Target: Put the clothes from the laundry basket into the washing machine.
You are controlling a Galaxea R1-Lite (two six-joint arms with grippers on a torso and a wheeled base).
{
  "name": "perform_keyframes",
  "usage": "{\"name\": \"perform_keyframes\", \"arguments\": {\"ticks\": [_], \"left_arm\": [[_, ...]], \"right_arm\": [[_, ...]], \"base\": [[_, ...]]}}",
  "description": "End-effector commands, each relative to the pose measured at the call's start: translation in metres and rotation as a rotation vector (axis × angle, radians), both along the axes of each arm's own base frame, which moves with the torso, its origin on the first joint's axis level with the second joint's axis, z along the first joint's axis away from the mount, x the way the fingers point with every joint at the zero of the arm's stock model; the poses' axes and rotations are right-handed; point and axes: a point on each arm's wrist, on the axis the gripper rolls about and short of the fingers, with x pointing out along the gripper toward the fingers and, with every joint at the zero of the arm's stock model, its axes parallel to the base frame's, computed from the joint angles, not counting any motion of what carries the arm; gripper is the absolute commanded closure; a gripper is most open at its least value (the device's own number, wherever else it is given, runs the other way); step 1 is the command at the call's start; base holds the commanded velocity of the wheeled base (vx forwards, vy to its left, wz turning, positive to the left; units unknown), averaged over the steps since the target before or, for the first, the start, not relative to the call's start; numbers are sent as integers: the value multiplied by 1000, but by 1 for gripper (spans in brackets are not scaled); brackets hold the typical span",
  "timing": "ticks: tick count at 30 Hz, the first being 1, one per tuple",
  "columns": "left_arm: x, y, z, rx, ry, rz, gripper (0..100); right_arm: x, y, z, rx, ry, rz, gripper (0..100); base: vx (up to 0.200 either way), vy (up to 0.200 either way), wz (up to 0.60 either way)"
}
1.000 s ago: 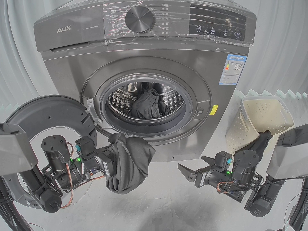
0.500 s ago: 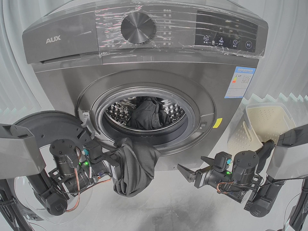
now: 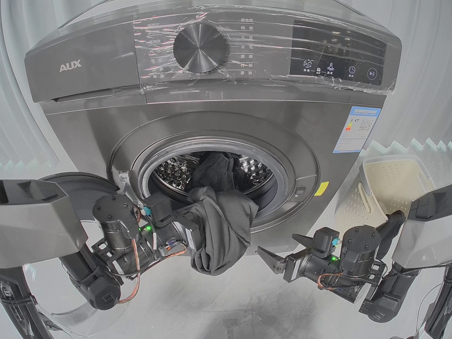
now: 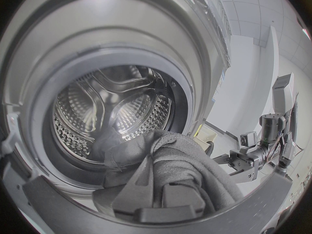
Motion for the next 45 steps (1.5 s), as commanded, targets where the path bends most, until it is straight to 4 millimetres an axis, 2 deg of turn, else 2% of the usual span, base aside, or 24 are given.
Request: {"name": "perform_keyframes", "arguments": {"ticks": [1, 2, 5, 6, 7, 8, 9, 15, 17, 18, 22, 26, 30, 31, 36, 42, 45], "left_arm": [[18, -12, -20, 3, 30, -24, 100], [18, -12, -20, 3, 30, -24, 100], [49, -32, -27, -33, -22, -29, 100], [49, -32, -27, -33, -22, -29, 100], [65, -44, -32, -53, -54, -30, 100], [65, -44, -32, -53, -54, -30, 100], [81, -53, -38, -74, -81, -23, 100], [121, -79, -53, -121, -121, 2, 100], [130, -81, -52, -125, -128, 15, 100], [141, -84, -47, -135, -144, 24, 100], [155, -84, -37, -127, -126, 77, 100], [160, -85, -37, -113, -107, 85, 100], [183, -75, -40, -99, -118, 133, 100], [183, -76, -39, -100, -122, 135, 100], [211, -69, -20, -115, -176, 266, 100], [225, -60, 2, -132, -198, 347, 100], [228, -59, 4, -134, -199, 362, 100]], "right_arm": [[-2, 0, 5, 12, -9, 9, 0], [-2, 0, 5, 12, -9, 9, 0], [-2, 0, 5, 15, -12, 10, 0], [-2, 0, 5, 15, -12, 10, 0], [-2, 0, 5, 15, -12, 10, 0], [-2, 0, 5, 15, -12, 10, 0], [-2, 0, 6, 16, -13, 10, 0], [-2, 0, 6, 16, -13, 9, 0], [-2, 0, 6, 16, -13, 9, 0], [-1, 1, 6, 17, -14, 9, 0], [-1, 0, 5, 16, -13, 9, 0], [-1, 1, 4, 13, -9, 10, 0], [-2, 0, 4, 13, -6, 10, 0], [-2, 0, 4, 13, -6, 10, 0], [-1, 0, 3, 10, -4, 10, 0], [-1, 0, 3, 10, -4, 10, 0], [-1, 0, 3, 9, -3, 10, 0]], "base": [[0, 0, 0], [0, 0, 0], [0, 0, 0], [0, 0, 0], [0, 0, 0], [0, 0, 0], [0, 0, 0], [0, 0, 0], [0, 0, 0], [0, 0, 0], [0, 0, 0], [0, 0, 0], [0, 0, 0], [0, 0, 0], [0, 0, 0], [0, 0, 0], [0, 0, 0]]}}
